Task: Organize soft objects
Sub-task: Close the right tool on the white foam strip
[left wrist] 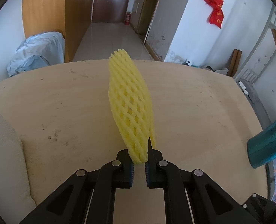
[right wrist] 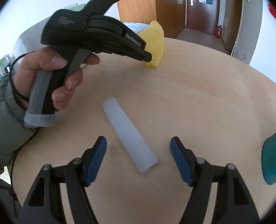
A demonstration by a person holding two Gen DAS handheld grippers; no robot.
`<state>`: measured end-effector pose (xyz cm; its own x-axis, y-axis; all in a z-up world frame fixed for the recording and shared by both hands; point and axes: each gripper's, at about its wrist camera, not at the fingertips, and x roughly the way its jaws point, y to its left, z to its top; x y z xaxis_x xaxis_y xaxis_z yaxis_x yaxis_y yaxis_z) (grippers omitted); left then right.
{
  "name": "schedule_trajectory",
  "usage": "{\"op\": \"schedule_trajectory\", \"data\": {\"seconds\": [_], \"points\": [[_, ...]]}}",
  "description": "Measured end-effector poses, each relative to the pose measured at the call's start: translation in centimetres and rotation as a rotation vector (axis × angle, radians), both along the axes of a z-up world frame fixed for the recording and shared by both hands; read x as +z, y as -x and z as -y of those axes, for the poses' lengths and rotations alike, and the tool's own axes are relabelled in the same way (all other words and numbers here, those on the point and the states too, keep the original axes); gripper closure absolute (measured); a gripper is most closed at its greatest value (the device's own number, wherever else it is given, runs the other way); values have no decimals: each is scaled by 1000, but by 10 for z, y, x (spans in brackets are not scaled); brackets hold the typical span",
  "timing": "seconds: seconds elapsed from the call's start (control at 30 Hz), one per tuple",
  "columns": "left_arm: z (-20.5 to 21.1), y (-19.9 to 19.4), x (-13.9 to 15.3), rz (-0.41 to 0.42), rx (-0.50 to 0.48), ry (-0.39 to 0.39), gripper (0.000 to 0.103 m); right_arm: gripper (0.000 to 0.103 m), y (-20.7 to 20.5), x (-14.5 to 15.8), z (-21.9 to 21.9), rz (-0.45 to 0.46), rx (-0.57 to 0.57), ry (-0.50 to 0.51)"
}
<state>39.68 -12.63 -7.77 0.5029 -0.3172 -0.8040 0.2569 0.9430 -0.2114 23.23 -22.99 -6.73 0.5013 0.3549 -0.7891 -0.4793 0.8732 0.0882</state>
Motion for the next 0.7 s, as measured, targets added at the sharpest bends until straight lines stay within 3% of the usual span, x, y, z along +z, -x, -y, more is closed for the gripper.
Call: {"op": "schedule_trajectory", "data": {"seconds": [0.2, 0.3, 0.7], "points": [[-2, 1, 7, 20, -9, 4, 94, 52, -2, -2, 0, 18, -7, 47], [-3, 2, 9, 25, -12, 5, 94, 65, -1, -2, -1, 10, 1, 39], [-4, 9, 17, 36, -12, 9, 94, 79, 4, 0, 4, 1, -15, 24]]}}
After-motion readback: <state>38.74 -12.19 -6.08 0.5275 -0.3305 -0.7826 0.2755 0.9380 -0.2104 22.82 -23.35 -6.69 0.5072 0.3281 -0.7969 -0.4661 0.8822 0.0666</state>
